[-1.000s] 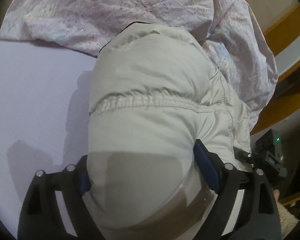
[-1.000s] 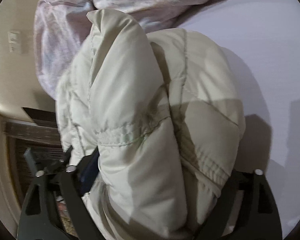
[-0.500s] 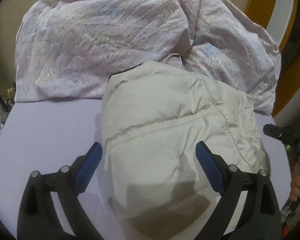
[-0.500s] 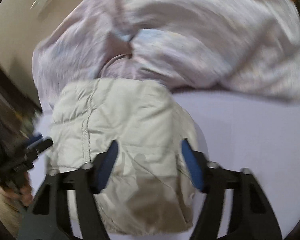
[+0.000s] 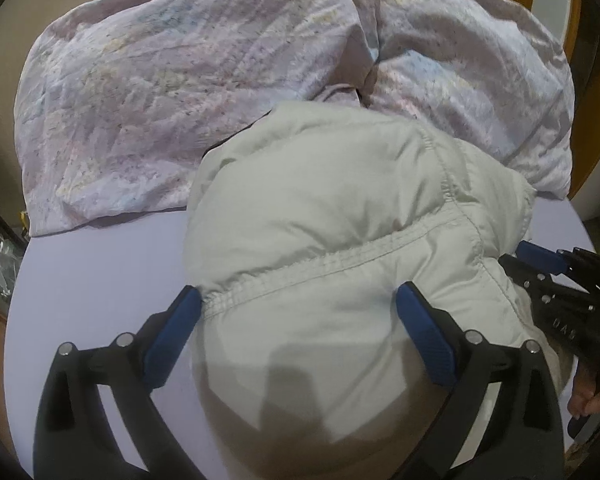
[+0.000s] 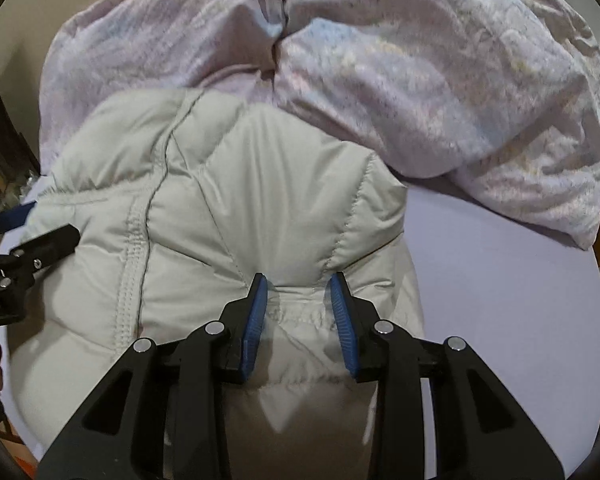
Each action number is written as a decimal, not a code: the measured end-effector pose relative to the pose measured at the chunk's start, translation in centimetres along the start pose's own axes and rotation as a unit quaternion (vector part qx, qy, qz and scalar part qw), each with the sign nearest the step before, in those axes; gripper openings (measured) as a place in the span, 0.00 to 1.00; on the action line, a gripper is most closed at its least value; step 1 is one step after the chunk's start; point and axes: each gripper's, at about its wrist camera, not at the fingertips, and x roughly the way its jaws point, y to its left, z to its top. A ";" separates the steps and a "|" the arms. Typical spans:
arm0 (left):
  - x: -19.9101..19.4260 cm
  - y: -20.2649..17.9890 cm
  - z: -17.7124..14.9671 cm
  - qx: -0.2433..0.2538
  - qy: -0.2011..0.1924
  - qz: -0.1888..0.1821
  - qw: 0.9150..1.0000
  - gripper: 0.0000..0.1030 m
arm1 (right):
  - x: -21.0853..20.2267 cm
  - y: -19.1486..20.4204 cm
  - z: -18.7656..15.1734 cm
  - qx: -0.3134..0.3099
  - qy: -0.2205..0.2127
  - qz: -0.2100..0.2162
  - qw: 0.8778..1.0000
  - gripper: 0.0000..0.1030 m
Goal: Fold large clothes
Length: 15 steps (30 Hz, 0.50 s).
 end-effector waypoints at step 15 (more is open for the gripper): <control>2.9 -0.3 -0.7 0.001 0.006 0.012 1.000 0.98 | 1.6 -1.0 -0.2 0.025 0.003 0.016 1.000 0.34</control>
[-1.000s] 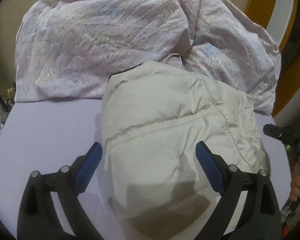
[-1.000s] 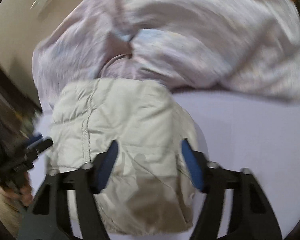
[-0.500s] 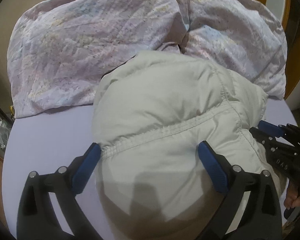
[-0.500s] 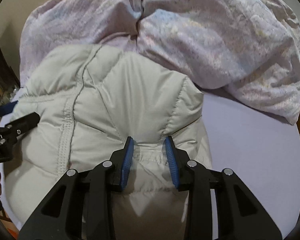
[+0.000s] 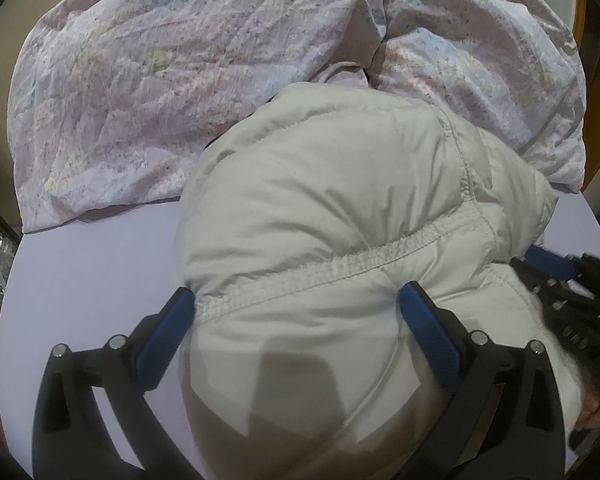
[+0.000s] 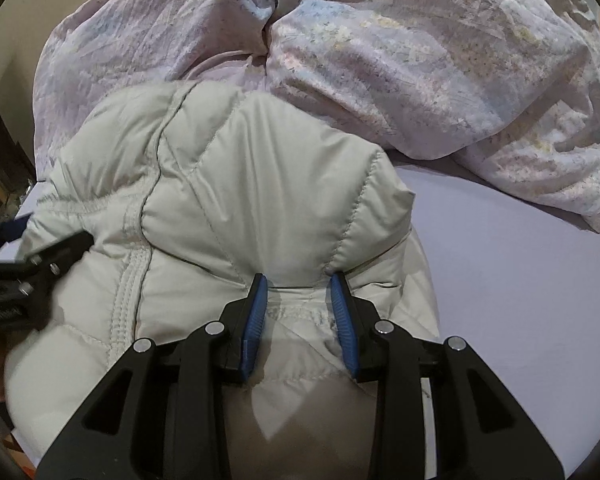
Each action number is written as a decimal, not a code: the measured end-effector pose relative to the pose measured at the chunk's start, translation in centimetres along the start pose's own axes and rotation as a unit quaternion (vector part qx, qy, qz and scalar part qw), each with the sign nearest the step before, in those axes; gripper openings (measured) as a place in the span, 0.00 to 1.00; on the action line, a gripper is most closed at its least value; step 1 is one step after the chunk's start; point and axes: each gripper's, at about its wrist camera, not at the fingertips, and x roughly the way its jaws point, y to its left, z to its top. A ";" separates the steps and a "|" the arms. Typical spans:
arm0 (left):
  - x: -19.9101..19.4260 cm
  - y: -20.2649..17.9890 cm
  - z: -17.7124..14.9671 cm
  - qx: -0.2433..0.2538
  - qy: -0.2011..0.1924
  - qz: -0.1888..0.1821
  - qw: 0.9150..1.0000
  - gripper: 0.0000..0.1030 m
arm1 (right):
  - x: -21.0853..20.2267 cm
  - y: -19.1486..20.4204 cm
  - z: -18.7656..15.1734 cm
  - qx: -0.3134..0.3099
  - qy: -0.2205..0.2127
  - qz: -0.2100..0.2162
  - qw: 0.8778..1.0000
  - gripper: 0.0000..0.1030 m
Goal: Fold large clothes
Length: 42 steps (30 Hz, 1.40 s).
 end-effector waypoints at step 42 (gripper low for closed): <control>-3.0 1.5 -2.0 -0.043 -0.015 -0.041 0.998 0.98 | -4.4 -1.5 -6.2 0.066 -0.048 0.042 0.996 0.36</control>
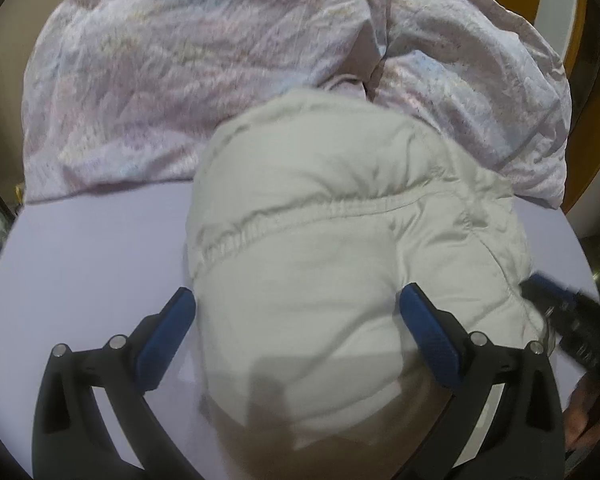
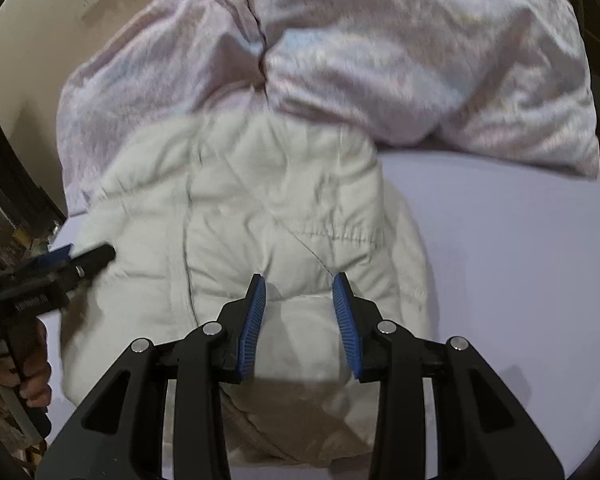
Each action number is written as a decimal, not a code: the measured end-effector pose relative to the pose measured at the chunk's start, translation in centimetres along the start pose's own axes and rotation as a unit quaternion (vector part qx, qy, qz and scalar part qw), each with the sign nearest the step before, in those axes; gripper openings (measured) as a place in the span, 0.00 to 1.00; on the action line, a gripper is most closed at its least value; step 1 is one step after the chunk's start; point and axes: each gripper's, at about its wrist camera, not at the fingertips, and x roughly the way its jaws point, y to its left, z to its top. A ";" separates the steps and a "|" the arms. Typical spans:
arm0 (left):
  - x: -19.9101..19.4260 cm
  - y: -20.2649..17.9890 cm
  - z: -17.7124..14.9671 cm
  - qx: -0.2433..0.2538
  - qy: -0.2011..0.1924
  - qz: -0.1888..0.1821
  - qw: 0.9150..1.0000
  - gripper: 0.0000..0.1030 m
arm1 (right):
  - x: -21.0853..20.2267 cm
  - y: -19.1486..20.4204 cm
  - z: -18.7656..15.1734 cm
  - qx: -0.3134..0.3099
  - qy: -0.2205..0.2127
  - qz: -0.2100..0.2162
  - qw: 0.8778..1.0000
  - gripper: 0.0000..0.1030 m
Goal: Fold large clothes
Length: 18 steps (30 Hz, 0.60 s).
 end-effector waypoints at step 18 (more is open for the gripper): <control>0.6 -0.1 0.0 0.001 0.012 0.021 1.000 0.98 | 1.4 0.1 1.2 0.013 0.037 -0.022 0.999 0.41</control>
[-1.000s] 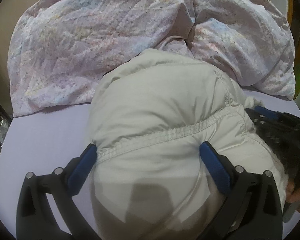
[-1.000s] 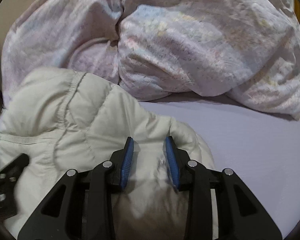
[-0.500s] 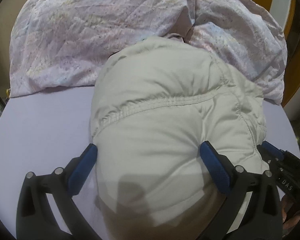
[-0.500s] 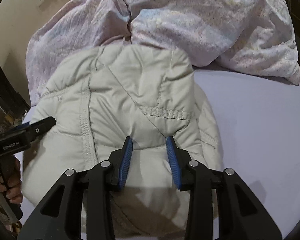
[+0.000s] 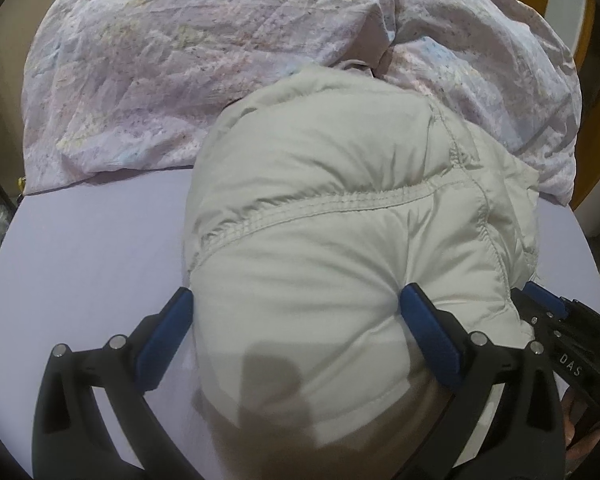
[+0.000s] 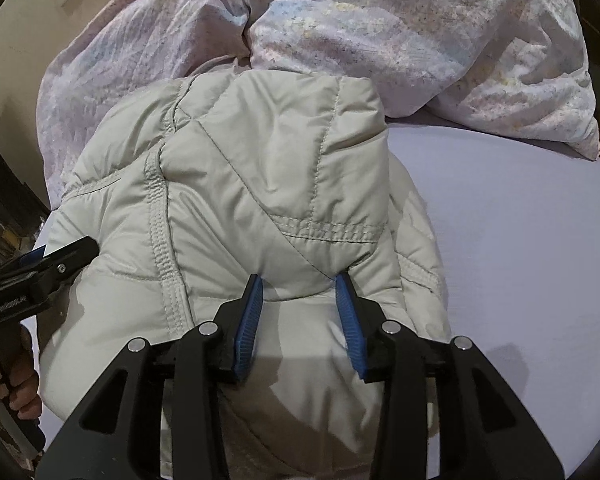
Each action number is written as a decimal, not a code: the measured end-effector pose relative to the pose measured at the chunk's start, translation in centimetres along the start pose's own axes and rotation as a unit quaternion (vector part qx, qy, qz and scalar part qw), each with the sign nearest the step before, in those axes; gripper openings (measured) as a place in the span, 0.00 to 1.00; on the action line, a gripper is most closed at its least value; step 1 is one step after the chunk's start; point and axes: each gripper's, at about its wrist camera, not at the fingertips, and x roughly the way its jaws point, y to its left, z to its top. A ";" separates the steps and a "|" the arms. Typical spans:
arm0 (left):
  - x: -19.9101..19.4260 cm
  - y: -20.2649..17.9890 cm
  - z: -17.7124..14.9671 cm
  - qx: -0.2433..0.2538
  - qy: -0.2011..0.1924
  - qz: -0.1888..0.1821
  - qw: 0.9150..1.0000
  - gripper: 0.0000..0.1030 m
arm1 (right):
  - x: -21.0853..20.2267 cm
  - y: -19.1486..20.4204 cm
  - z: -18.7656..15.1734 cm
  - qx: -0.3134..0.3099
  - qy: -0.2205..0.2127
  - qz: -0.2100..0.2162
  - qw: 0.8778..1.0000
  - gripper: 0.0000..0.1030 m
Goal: Fold large clothes
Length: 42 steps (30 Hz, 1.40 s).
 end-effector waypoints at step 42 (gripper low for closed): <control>-18.9 -0.1 -9.8 -0.028 0.037 -0.040 0.998 0.98 | -15.5 4.2 -7.6 -0.032 0.106 0.003 0.994 0.96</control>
